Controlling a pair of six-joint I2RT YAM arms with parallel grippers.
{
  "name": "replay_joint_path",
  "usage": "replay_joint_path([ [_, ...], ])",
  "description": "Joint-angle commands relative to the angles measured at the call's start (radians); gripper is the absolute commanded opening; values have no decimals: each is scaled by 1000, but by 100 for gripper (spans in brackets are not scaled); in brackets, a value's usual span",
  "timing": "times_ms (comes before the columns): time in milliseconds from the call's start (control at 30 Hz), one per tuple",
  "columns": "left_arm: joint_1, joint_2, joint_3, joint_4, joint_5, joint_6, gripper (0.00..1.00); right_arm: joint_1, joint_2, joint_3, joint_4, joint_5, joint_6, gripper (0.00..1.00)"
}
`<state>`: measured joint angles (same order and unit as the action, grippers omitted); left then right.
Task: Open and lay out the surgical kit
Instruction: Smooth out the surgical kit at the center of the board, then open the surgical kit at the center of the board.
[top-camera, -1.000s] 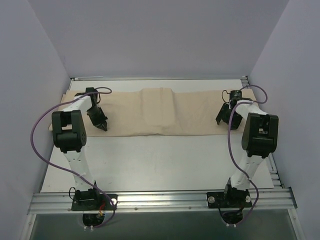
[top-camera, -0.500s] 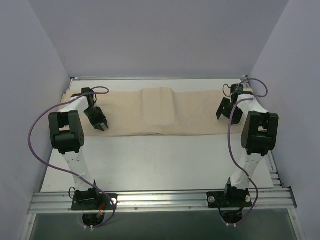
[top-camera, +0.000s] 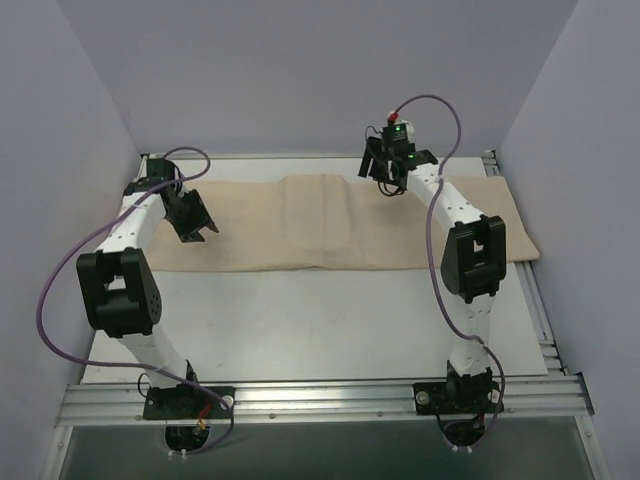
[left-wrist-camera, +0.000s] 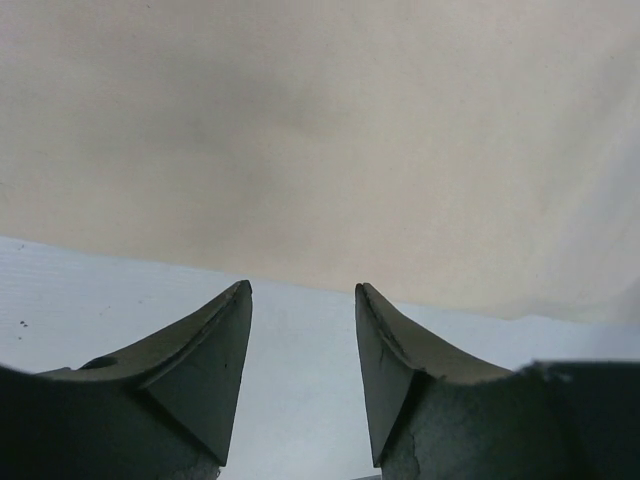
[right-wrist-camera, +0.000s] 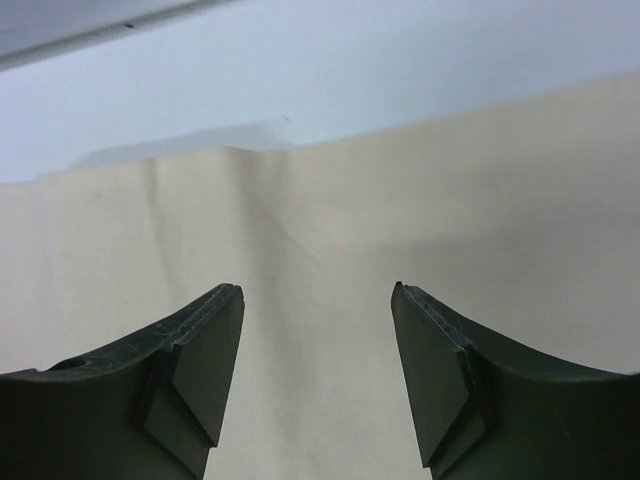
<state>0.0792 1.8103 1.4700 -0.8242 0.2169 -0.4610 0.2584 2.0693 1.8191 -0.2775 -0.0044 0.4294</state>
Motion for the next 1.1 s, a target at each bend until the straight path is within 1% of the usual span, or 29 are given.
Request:
replay_joint_path([
  [0,-18,-86,-58,56,35,-18,54,65,41,94,139,102,29,61],
  [67,-25,-117,-83,69,38,-22,54,85,100,186,169,112,34,60],
  [100,-29,-126,-106,71,41,-25,54,96,154,224,156,113,35,59],
  [133,-30,-140,-117,77,45,-31,54,117,184,317,141,125,34,58],
  [200,-32,-155,-144,83,48,-39,54,136,247,409,92,133,31,57],
  [233,-30,-163,-154,95,52,-42,54,157,303,487,83,133,29,56],
  [300,-33,-183,-169,106,58,-54,54,179,362,538,67,155,28,55],
  [367,-33,-198,-188,117,65,-64,54,206,385,574,66,184,25,53],
  [600,-36,-224,-220,125,79,-70,54,269,449,603,66,248,-12,47],
  [933,-36,-227,-235,132,93,-65,54,291,495,615,54,310,-40,40],
  [1067,-33,-223,-235,134,98,-64,54,295,514,634,51,343,-61,39],
])
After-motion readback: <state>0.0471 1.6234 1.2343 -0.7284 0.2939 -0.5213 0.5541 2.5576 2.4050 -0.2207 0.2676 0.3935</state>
